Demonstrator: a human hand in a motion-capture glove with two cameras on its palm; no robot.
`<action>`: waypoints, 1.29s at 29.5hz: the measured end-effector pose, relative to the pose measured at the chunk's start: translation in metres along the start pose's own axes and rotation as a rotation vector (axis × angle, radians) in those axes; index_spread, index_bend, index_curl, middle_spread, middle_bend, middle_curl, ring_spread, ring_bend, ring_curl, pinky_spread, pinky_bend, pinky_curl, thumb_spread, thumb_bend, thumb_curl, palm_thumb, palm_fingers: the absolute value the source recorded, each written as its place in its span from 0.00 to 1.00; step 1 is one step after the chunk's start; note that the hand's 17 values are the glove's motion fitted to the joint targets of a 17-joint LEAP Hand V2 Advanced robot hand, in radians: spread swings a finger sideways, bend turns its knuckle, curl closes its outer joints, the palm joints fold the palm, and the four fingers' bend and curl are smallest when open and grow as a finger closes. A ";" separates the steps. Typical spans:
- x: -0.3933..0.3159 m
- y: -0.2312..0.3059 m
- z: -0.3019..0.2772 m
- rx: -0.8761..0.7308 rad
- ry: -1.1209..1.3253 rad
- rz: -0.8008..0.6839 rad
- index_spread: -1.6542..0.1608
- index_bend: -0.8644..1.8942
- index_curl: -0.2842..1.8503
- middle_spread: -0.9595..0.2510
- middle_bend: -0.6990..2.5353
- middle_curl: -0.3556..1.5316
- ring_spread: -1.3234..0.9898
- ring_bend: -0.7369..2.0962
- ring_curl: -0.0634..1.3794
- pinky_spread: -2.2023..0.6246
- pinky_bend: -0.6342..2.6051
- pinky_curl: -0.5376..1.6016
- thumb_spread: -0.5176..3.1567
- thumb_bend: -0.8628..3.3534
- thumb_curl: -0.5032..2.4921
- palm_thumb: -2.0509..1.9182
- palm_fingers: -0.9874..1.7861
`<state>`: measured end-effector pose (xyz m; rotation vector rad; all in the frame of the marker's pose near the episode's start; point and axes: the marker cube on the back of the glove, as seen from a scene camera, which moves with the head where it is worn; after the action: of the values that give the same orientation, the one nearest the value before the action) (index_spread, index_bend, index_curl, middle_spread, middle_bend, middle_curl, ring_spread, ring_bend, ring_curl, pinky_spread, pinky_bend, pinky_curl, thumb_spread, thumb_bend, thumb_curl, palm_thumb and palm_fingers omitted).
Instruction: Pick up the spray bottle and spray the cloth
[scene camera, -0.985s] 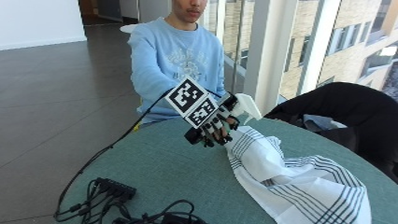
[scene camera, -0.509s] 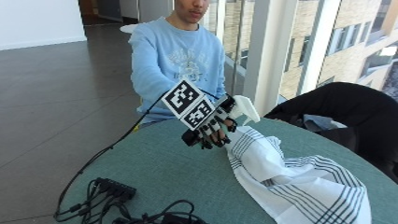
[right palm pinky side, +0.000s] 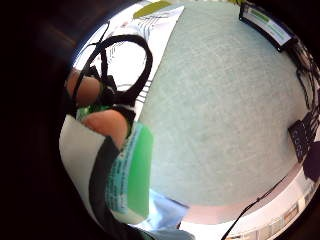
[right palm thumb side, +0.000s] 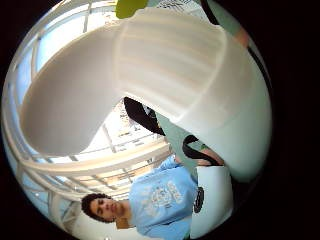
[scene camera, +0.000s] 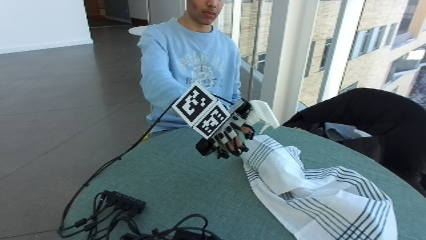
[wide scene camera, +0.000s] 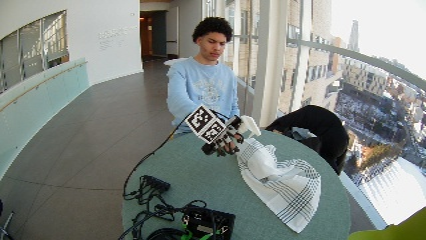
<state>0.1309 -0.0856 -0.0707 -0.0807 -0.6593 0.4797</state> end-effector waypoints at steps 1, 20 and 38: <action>-0.001 0.000 0.001 -0.004 -0.001 -0.003 0.75 0.36 0.29 0.73 0.26 0.37 0.56 0.46 0.32 0.84 0.30 0.43 0.34 0.20 0.38 0.77 0.72; -0.004 -0.002 0.008 -0.013 -0.006 0.008 0.75 0.36 0.29 0.73 0.26 0.37 0.56 0.47 0.32 0.83 0.30 0.43 0.34 0.20 0.38 0.77 0.72; -0.061 0.012 0.031 0.037 -0.122 -0.230 0.76 0.36 0.29 0.73 0.26 0.37 0.56 0.47 0.32 0.84 0.30 0.43 0.34 0.20 0.38 0.77 0.72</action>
<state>0.0661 -0.1052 -0.0836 0.0597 -0.7685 0.2760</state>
